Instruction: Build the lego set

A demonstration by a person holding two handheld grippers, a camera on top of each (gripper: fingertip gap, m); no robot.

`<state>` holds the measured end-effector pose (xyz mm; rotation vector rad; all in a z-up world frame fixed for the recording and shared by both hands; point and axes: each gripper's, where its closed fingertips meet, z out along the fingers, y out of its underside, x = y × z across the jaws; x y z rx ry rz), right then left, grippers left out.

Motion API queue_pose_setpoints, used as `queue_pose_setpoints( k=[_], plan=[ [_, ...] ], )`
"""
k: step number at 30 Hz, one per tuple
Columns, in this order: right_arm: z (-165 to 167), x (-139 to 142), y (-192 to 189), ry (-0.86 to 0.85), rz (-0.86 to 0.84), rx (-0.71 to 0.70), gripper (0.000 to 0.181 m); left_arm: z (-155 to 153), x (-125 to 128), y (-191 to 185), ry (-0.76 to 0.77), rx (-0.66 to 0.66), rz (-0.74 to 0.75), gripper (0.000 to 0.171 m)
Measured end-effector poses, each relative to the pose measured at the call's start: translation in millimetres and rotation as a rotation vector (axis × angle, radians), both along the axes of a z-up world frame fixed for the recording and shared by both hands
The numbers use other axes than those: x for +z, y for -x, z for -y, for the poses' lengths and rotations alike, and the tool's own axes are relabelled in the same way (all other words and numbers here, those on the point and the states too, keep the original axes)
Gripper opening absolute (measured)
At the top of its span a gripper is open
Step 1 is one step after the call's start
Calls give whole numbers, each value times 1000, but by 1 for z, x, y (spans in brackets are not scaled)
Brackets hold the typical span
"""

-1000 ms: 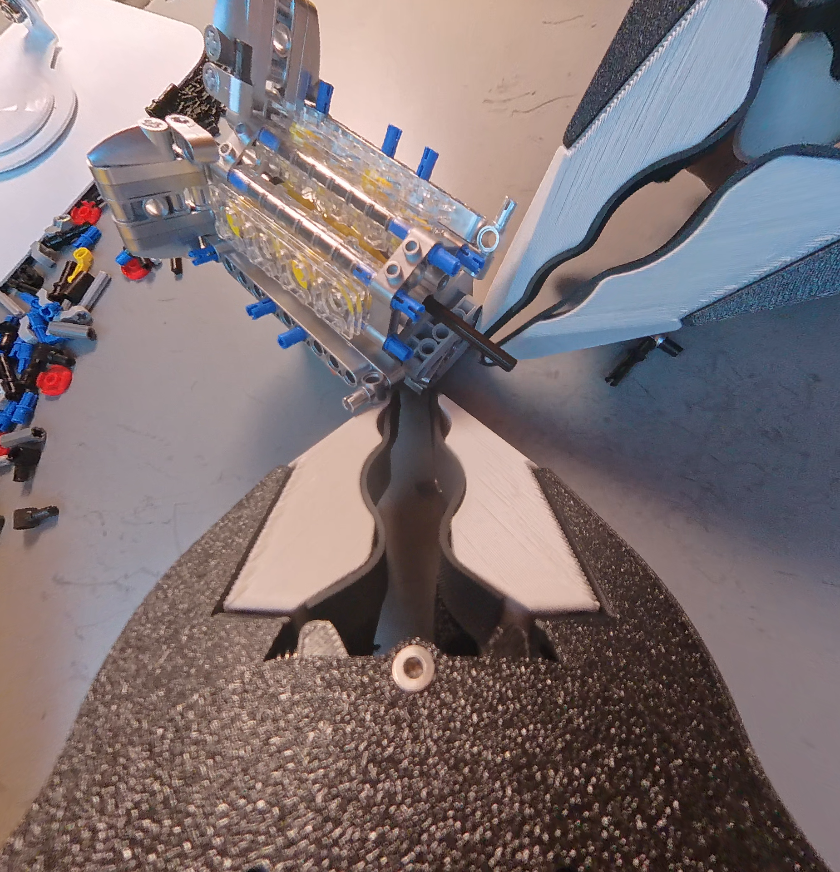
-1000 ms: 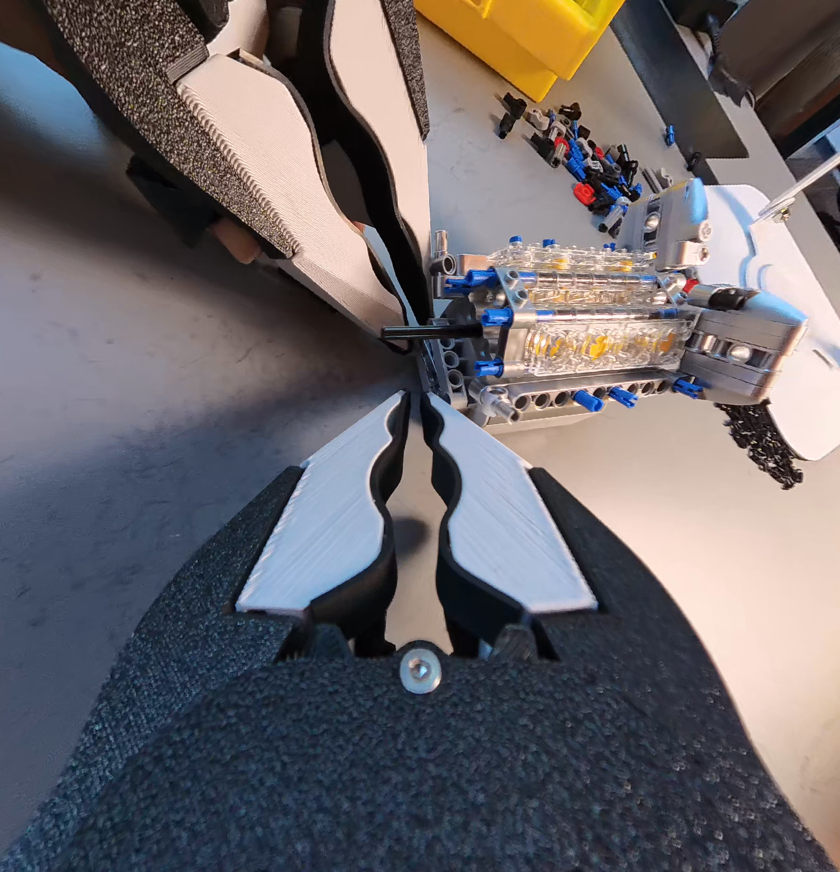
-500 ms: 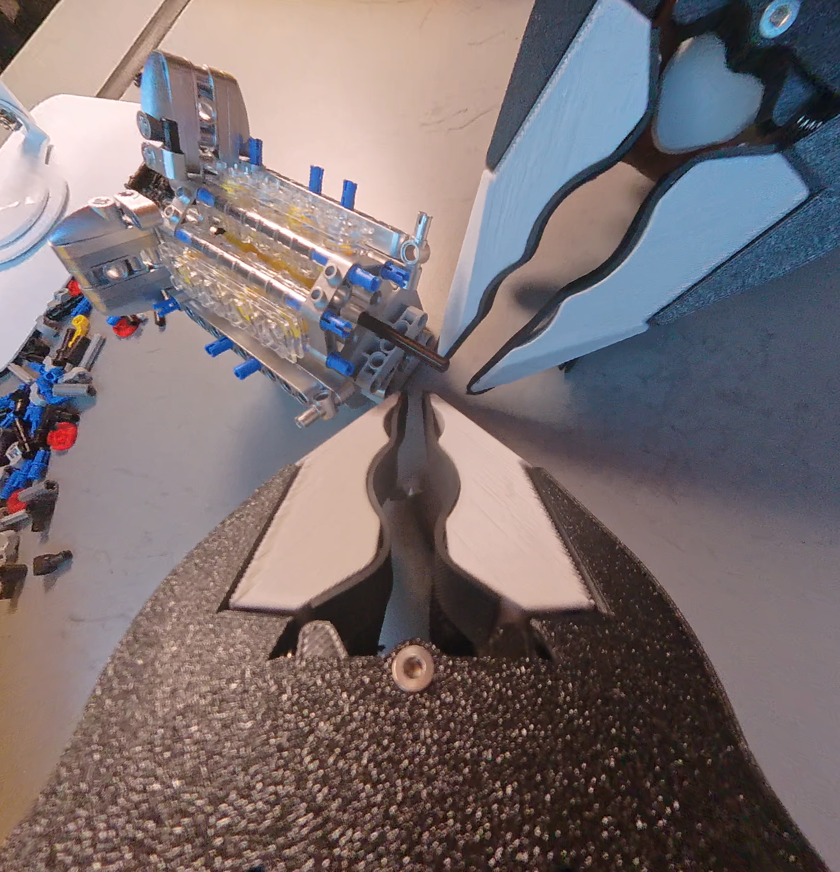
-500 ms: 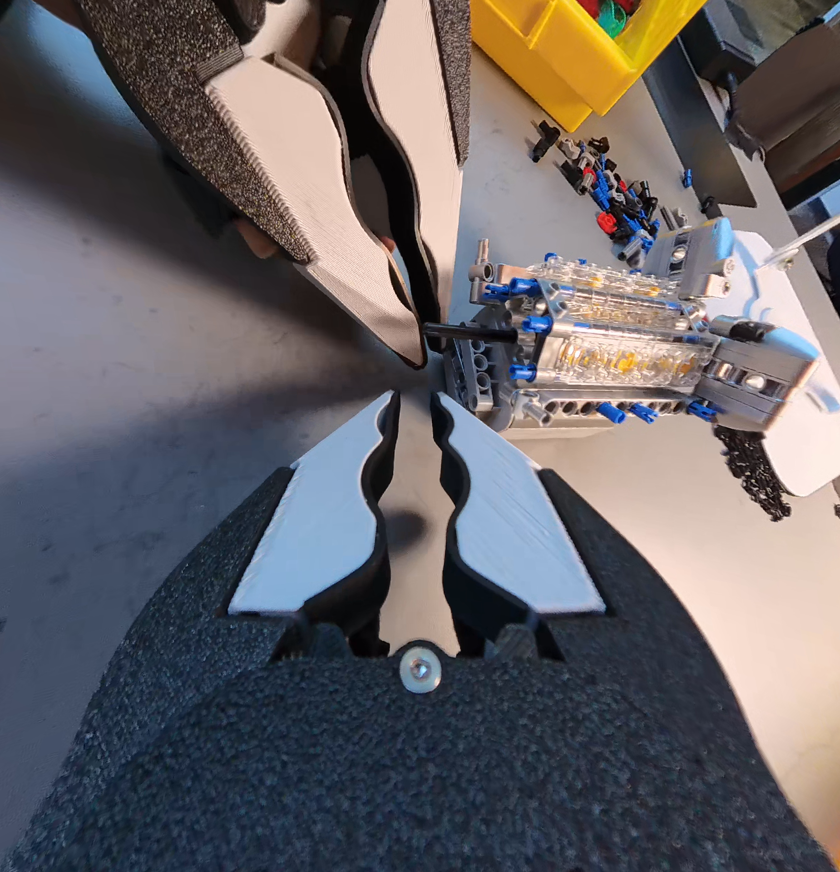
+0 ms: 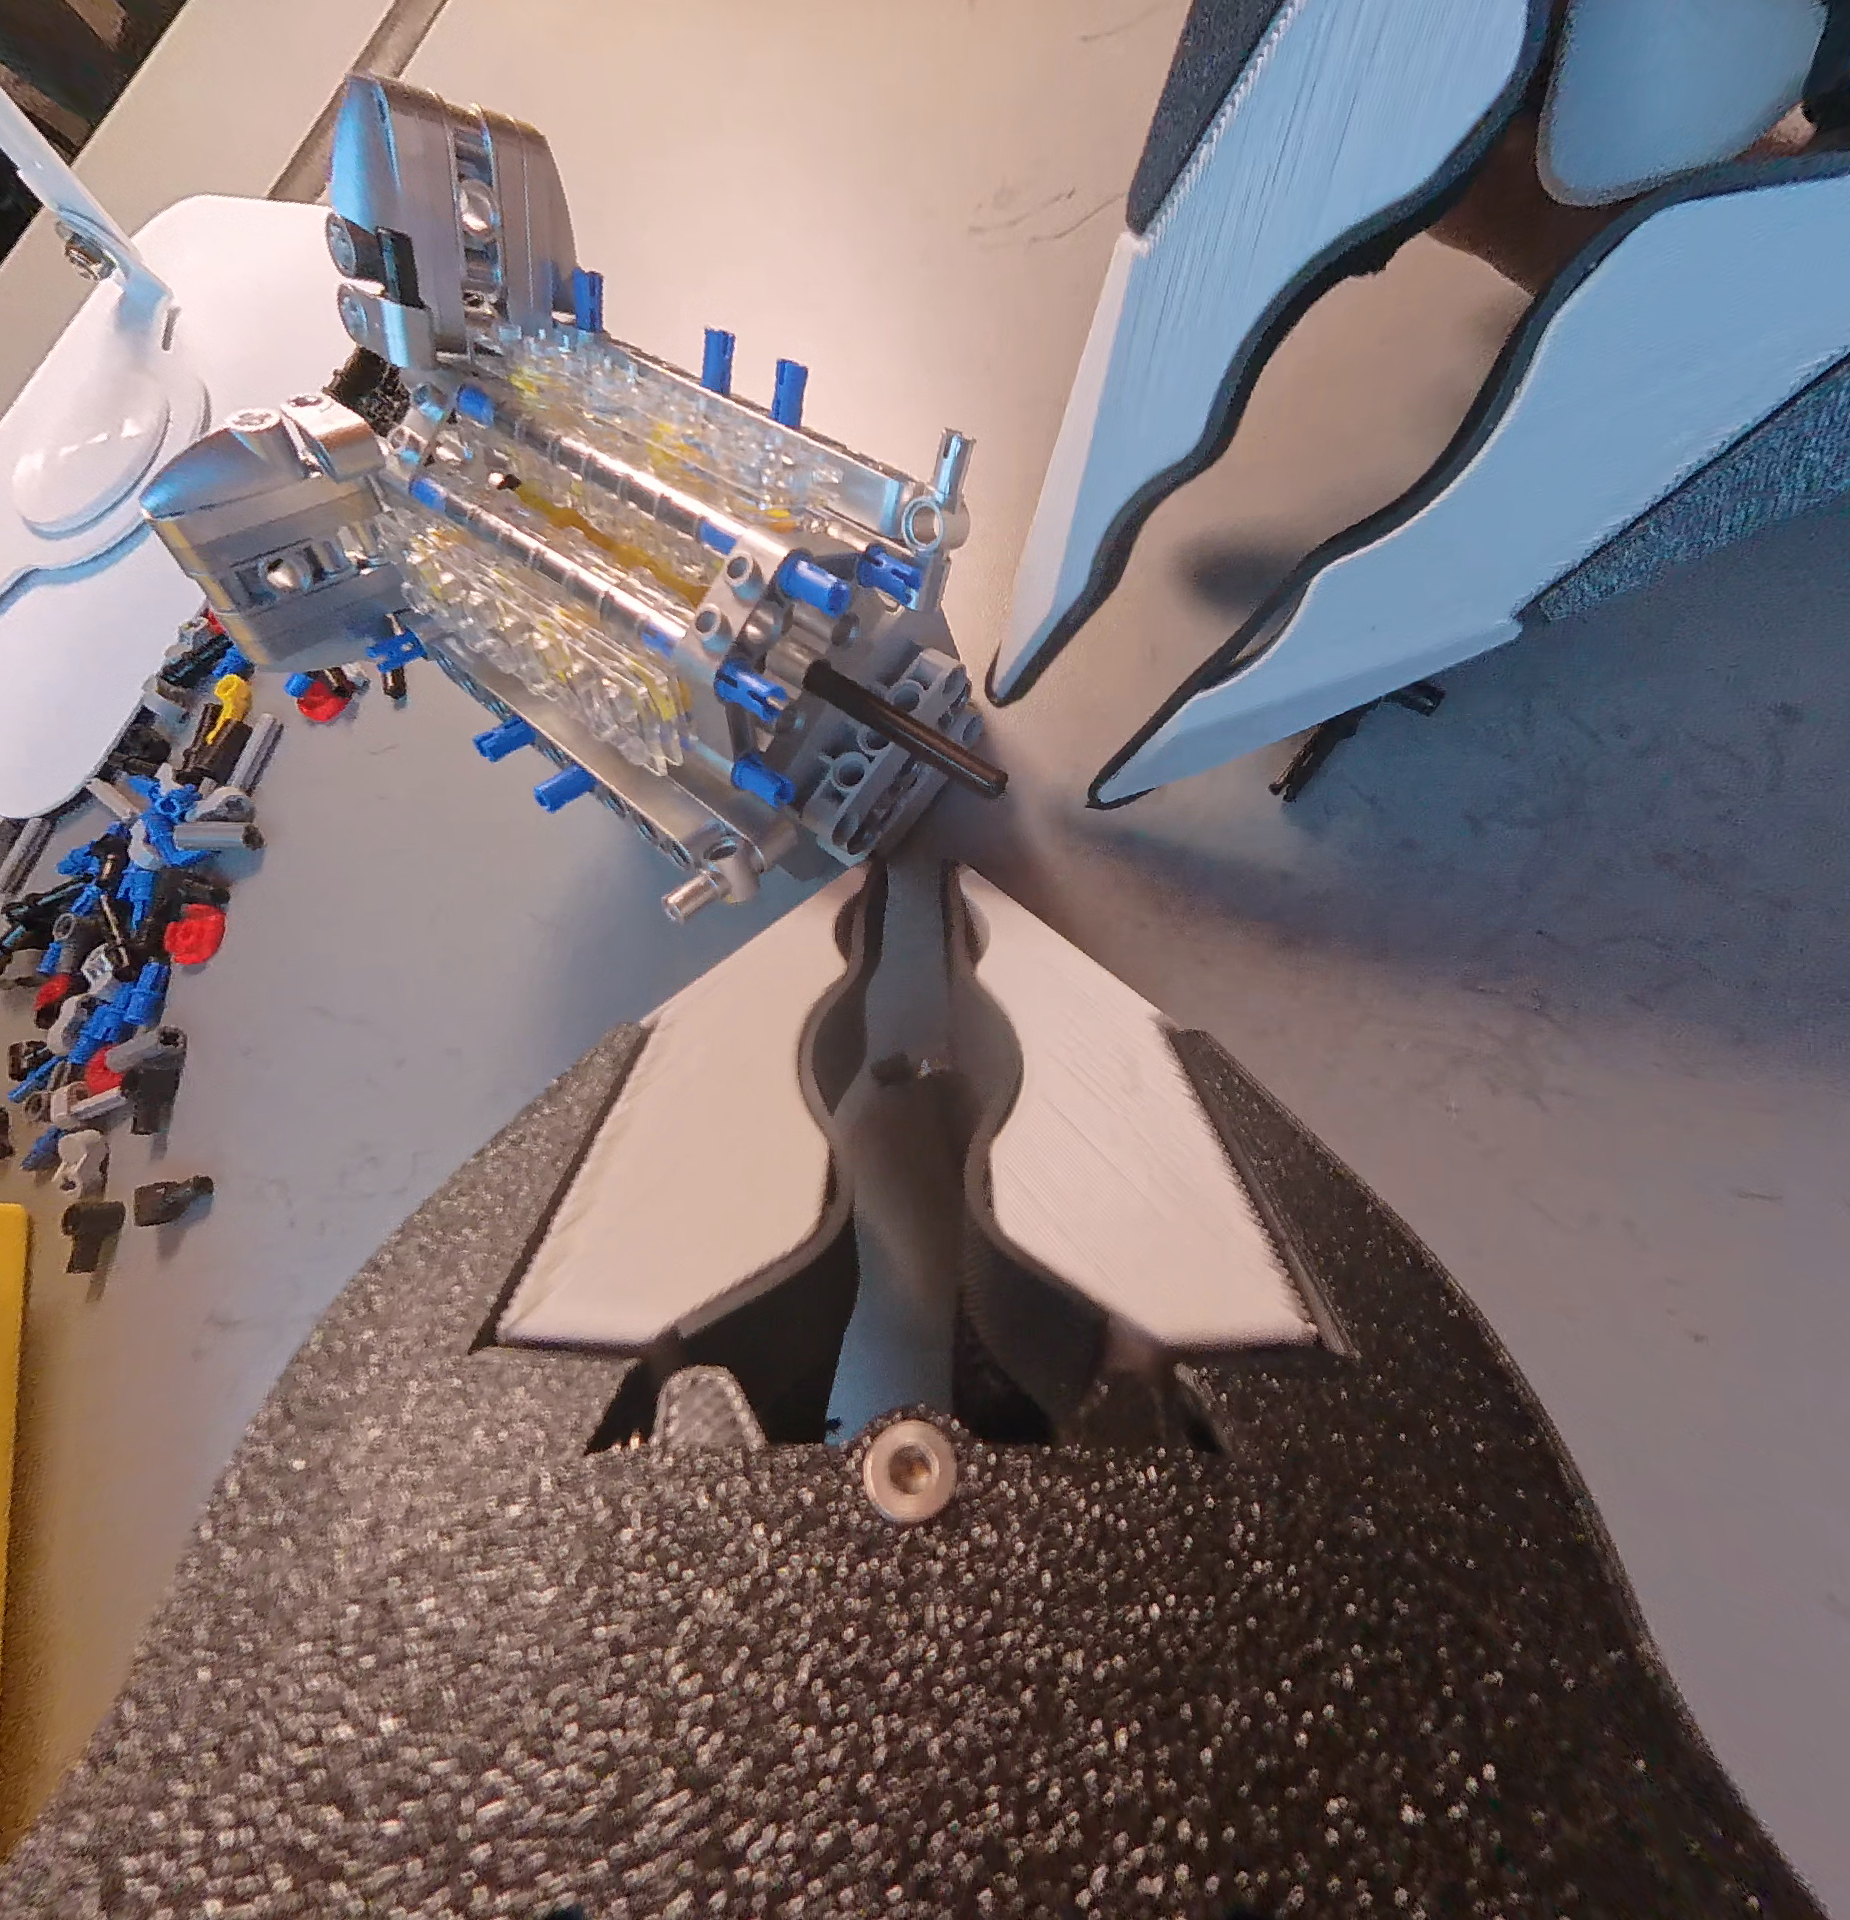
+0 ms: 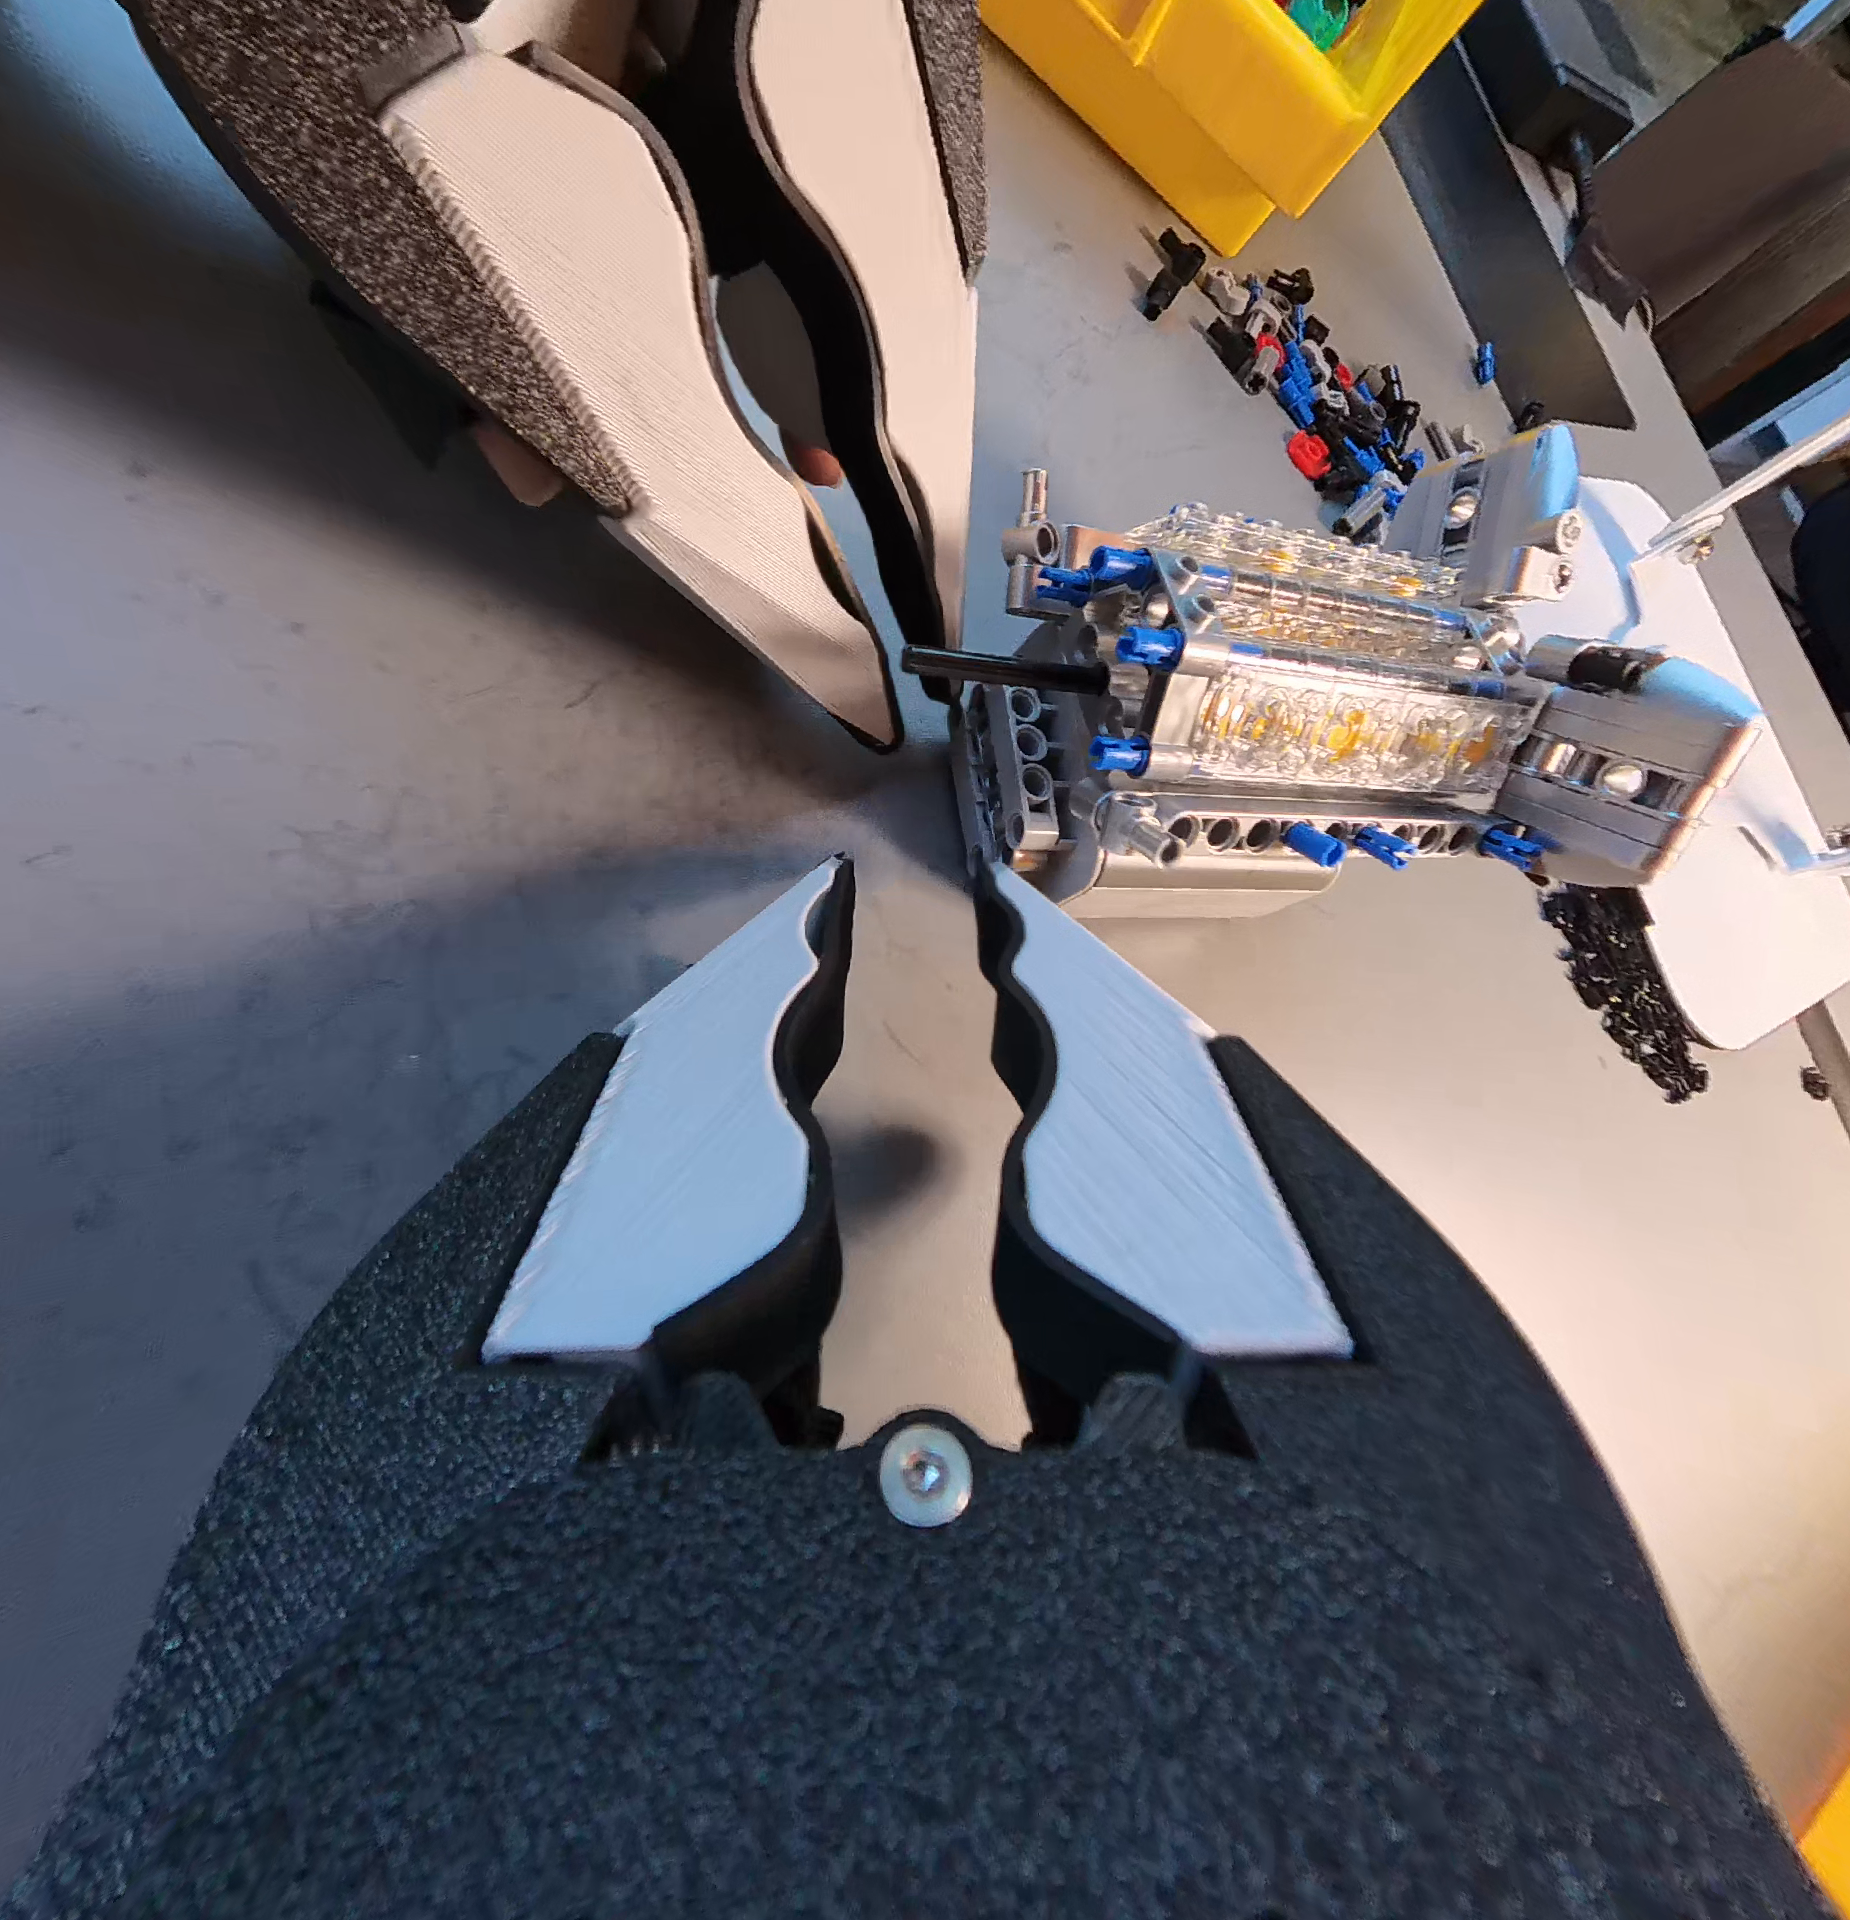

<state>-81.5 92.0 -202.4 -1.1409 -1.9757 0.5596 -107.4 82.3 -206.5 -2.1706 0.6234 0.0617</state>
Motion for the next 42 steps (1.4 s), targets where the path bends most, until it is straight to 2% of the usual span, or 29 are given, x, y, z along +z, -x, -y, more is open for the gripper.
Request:
queue_pose_setpoints(
  k=[4,12,17,24,42],
  plan=[
    [-4,0,0,24,3,-17,30,1,1,-1,-9,-8,2,10],
    [0,-1,2,21,12,4,32,-1,0,0,-5,-6,-14,14],
    [-4,-1,1,28,15,-8,33,1,3,5,-8,13,27,15],
    [-3,-1,2,72,22,13,33,-1,2,2,15,-8,77,25],
    [0,-1,1,245,81,42,34,0,3,-2,60,-37,204,25]
  ],
)
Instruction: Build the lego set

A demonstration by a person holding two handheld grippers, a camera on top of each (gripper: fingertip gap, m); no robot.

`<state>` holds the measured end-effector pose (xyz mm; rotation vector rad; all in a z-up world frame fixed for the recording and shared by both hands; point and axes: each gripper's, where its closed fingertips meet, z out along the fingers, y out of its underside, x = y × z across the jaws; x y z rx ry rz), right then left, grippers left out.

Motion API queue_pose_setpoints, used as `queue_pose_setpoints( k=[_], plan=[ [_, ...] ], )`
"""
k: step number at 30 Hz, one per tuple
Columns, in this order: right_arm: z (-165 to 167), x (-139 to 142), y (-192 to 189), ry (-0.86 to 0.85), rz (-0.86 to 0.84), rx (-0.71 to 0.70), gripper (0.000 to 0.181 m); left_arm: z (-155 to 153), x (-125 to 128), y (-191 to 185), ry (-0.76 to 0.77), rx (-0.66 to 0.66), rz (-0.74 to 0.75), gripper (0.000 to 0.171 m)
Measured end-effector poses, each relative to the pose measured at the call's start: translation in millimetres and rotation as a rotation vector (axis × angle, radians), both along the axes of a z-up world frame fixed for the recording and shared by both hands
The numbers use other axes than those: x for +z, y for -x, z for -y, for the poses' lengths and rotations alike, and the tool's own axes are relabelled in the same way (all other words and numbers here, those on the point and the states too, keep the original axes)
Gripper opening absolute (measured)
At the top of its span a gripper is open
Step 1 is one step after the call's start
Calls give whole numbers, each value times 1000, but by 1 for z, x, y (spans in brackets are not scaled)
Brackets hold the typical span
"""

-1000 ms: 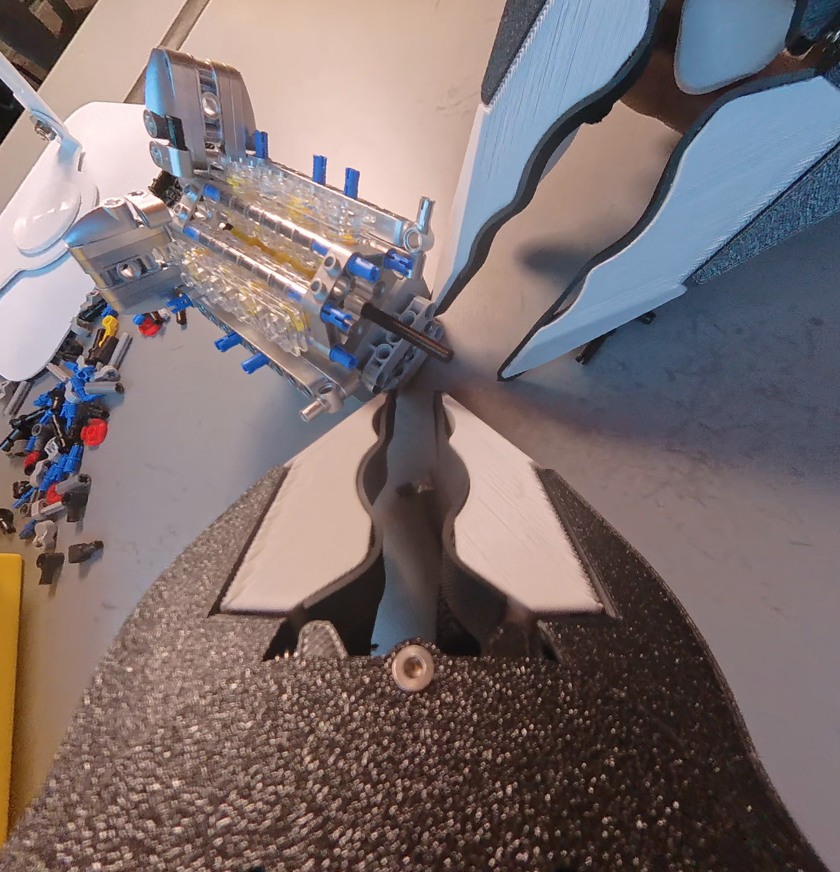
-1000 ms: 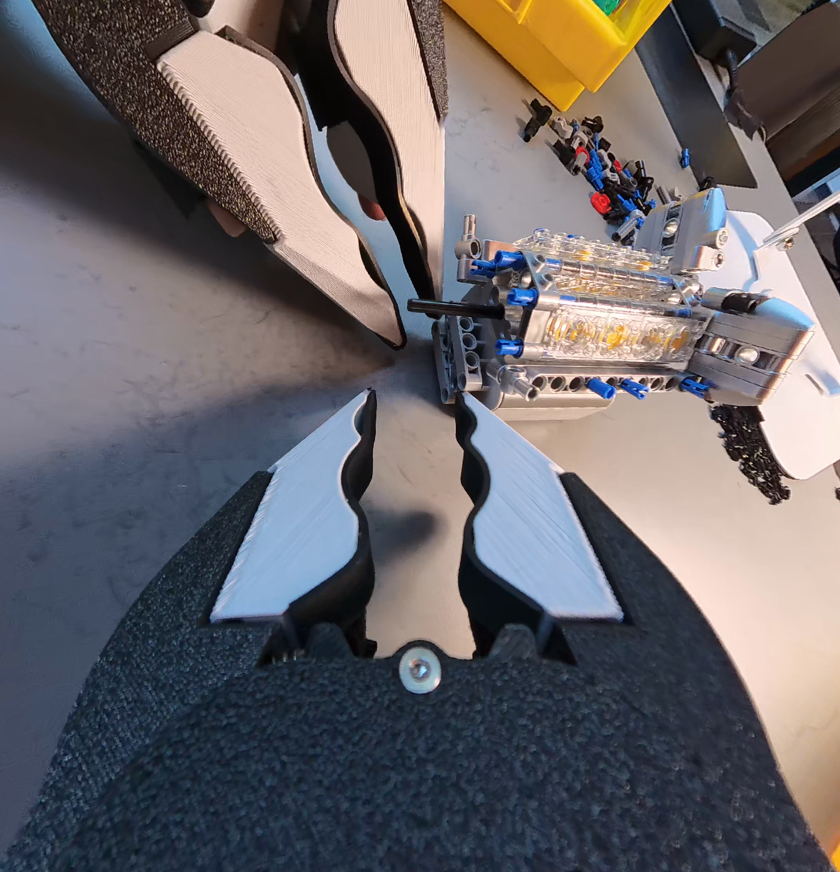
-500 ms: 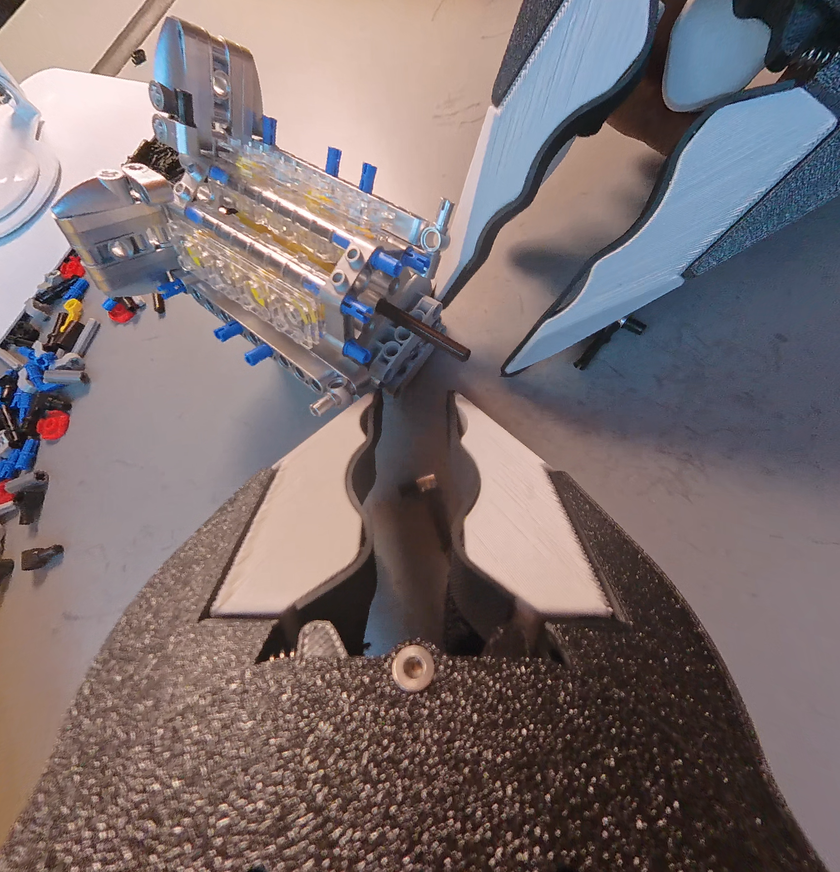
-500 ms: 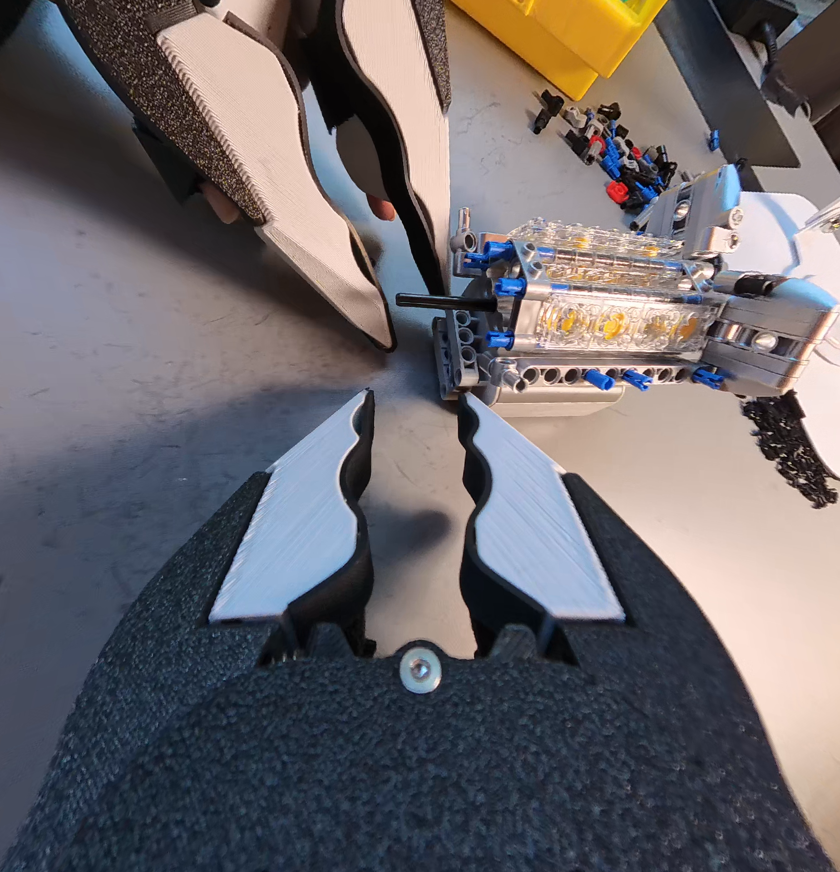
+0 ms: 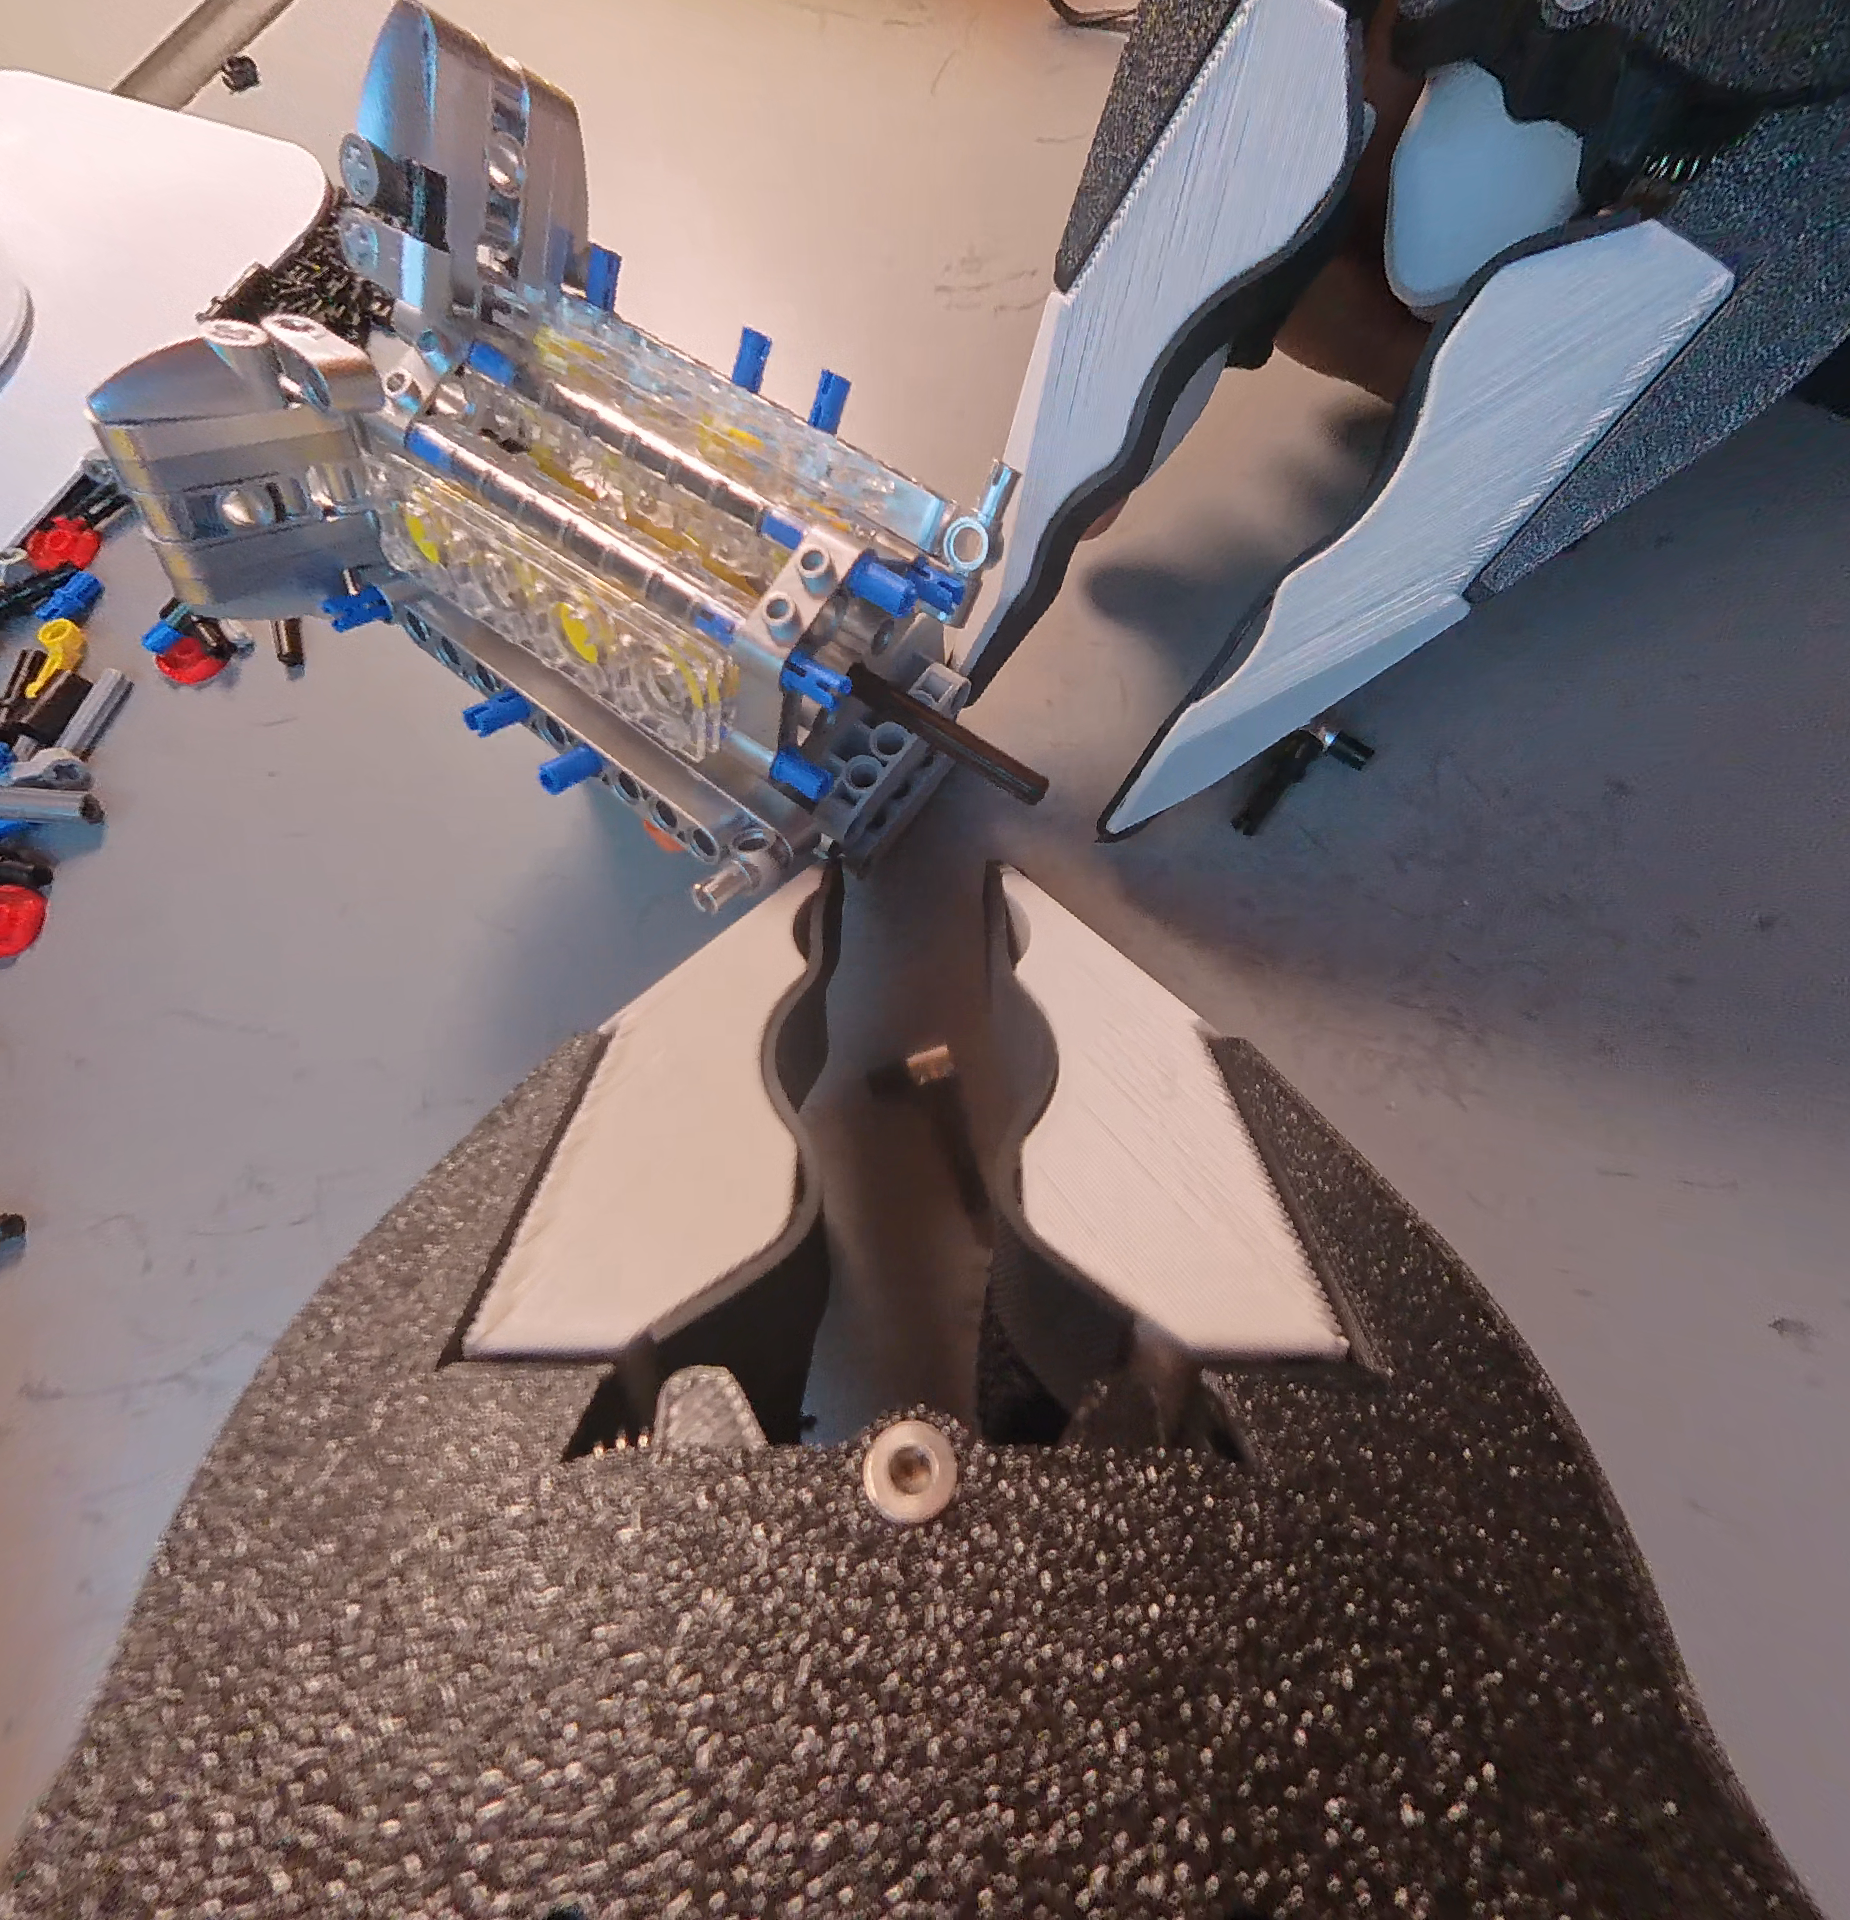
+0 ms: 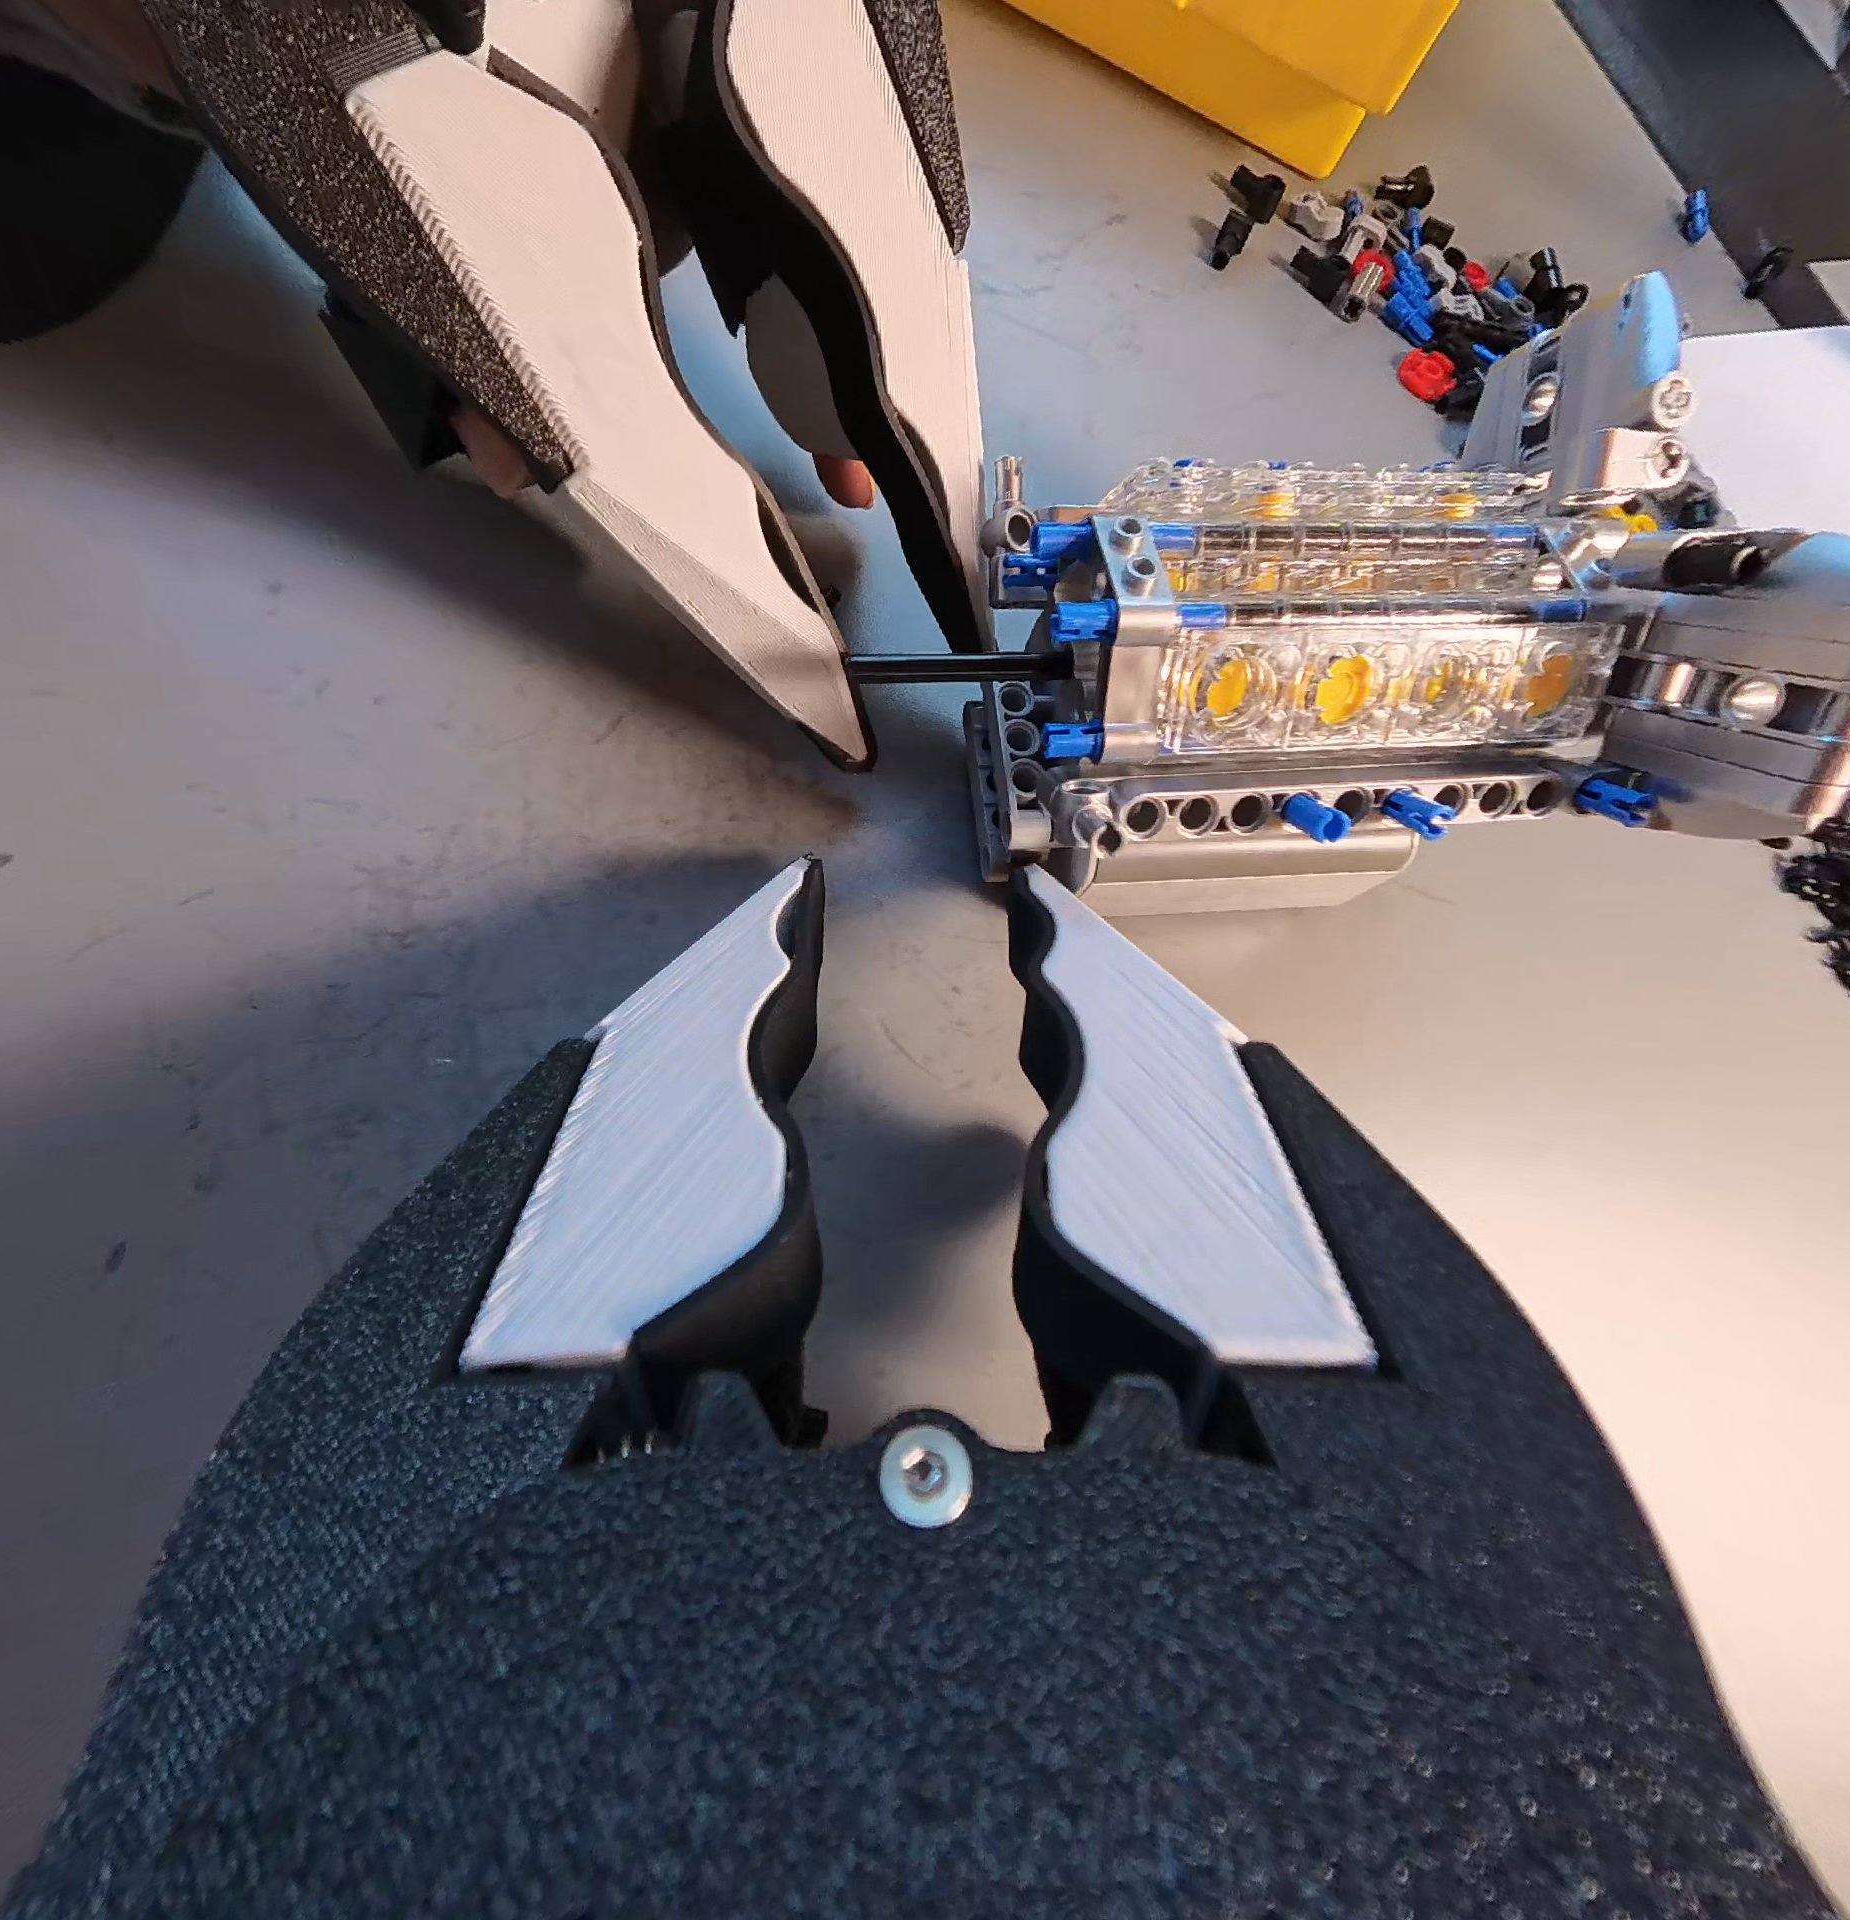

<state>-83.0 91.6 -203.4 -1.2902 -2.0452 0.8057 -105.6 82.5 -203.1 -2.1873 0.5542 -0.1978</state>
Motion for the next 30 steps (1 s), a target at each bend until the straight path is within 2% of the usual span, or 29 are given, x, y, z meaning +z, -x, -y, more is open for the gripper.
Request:
queue_pose_setpoints(
  k=[7,26,30],
  plan=[
    [-2,1,1,16,-1,-11,34,0,5,4,11,21,79,23],
    [2,1,1,1,-6,11,34,1,3,-4,13,-23,59,24],
    [2,1,1,-2,-7,8,34,1,1,0,27,6,67,24]
  ],
)
